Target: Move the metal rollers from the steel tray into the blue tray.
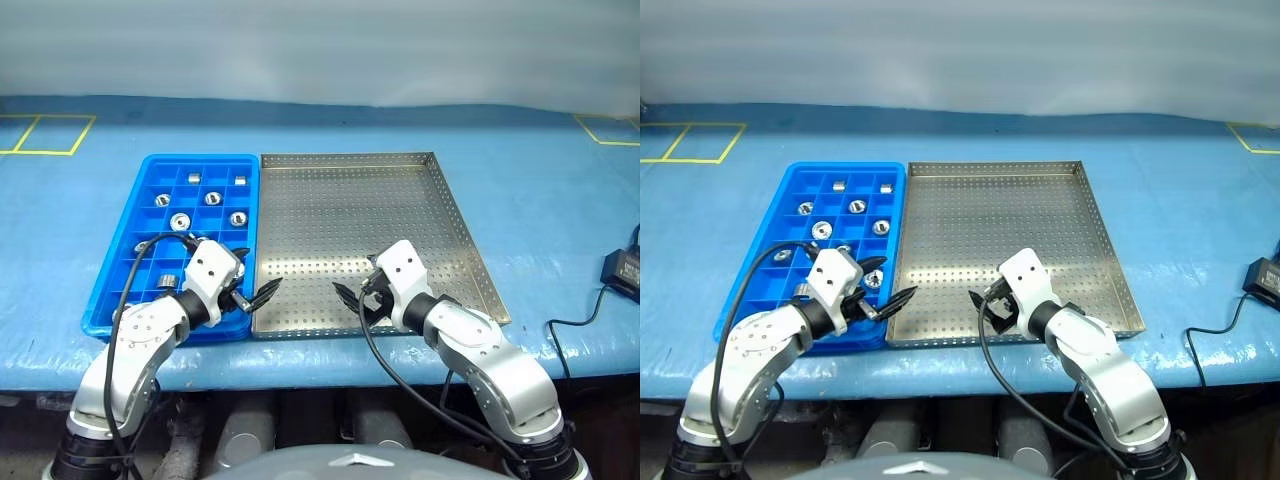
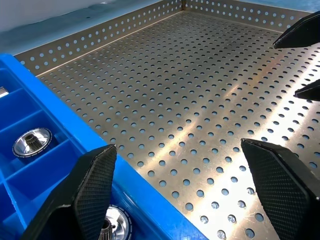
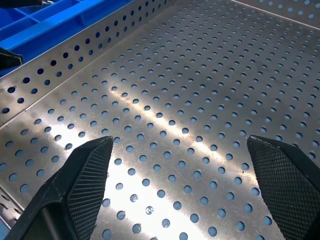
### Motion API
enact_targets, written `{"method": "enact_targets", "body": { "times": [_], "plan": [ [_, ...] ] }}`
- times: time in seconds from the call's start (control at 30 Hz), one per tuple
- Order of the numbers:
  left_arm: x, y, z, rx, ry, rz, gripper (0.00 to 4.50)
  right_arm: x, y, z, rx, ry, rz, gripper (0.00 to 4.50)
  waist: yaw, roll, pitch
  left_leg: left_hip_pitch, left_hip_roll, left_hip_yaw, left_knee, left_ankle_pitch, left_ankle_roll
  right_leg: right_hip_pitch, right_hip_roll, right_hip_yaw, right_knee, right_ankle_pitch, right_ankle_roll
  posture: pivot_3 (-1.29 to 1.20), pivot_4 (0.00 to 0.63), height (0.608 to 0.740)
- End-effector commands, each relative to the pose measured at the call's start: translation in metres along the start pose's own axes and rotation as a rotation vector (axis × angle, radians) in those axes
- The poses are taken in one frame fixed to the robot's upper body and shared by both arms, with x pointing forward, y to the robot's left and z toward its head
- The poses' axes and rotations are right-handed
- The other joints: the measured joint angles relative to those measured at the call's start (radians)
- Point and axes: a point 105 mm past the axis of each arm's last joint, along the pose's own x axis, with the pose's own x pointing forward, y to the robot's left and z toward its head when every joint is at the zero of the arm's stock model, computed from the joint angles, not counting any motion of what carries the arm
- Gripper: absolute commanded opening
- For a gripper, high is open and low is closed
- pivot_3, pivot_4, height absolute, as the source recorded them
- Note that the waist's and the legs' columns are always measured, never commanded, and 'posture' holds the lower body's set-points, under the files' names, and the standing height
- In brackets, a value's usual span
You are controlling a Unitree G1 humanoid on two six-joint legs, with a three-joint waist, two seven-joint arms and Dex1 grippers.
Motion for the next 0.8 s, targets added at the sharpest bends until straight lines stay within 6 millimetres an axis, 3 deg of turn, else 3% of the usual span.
{"method": "enact_targets", "body": {
  "times": [0.03, 0.8],
  "plan": [
    [-0.0007, -0.003, 0.013, 0.041, -0.046, -0.015, 4.33, -0.0032, -0.0014, 0.0113, -0.021, -0.048, -0.016, 4.5, 0.0, 0.0, 0.0, 0.0, 0.0, 0.0, 0.0, 0.0, 0.0, 0.0, 0.0, 0.0, 0.0, 0.0, 0.0, 0.09, 0.15, 0.74],
    [-0.0024, -0.0025, 0.0124, 0.042, -0.043, -0.008, 4.33, 0.0002, 0.0019, 0.0126, -0.018, -0.054, -0.001, 4.5, 0.001, 0.0, 0.0, 0.0, 0.0, 0.0, 0.0, 0.0, 0.0, 0.0, 0.0, 0.0, 0.0, 0.0, 0.0, 0.1, 0.15, 0.74]
  ]
}}
